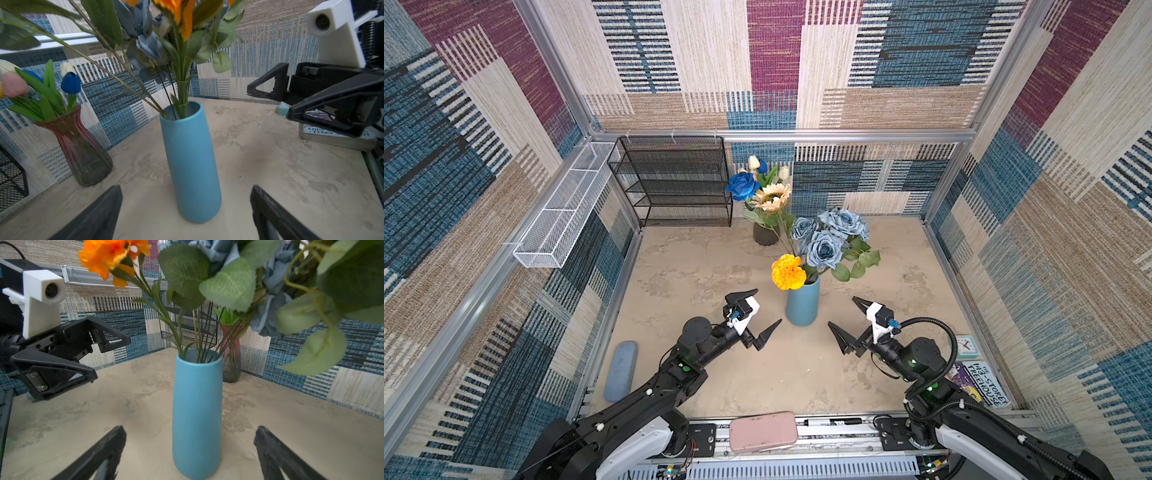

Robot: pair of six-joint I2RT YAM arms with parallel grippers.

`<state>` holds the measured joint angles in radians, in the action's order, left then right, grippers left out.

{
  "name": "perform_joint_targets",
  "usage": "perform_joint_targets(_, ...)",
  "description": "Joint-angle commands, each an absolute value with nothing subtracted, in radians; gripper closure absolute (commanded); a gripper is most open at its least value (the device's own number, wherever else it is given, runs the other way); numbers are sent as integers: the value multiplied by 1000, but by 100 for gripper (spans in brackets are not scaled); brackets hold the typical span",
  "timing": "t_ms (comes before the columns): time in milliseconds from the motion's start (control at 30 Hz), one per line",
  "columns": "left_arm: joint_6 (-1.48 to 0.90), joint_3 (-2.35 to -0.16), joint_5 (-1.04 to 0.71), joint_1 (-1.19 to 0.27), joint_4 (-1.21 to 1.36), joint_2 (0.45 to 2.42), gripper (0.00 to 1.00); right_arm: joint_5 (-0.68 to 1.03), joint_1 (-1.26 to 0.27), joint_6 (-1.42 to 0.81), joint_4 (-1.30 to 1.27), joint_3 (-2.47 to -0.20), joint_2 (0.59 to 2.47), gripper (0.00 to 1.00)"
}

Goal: Arrange the flowers into the vase

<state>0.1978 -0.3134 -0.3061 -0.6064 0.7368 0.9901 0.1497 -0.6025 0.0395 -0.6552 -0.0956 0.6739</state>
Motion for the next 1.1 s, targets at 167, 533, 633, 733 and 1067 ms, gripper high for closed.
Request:
perform_joint_targets(167, 156, -363, -363, -606, 953, 1188, 1, 163, -594, 74, -913, -105, 926, 0)
perform_joint_targets(533, 161, -398, -372, -606, 991, 1258, 1, 273, -569, 48, -1115, -254, 1275, 0)
perform_joint_targets(633, 157, -387, -371, -606, 988, 1249, 1, 291, -569, 61, -1144, -310, 1370, 0)
perform_joint_targets(733, 155, -381, -372, -606, 986, 1249, 1, 304, -568, 62, -1187, -360, 1456, 0)
perform_joint_targets(1067, 168, -378, -350, -606, 989, 1252, 1, 268, -569, 83, -1308, -463, 1678, 3)
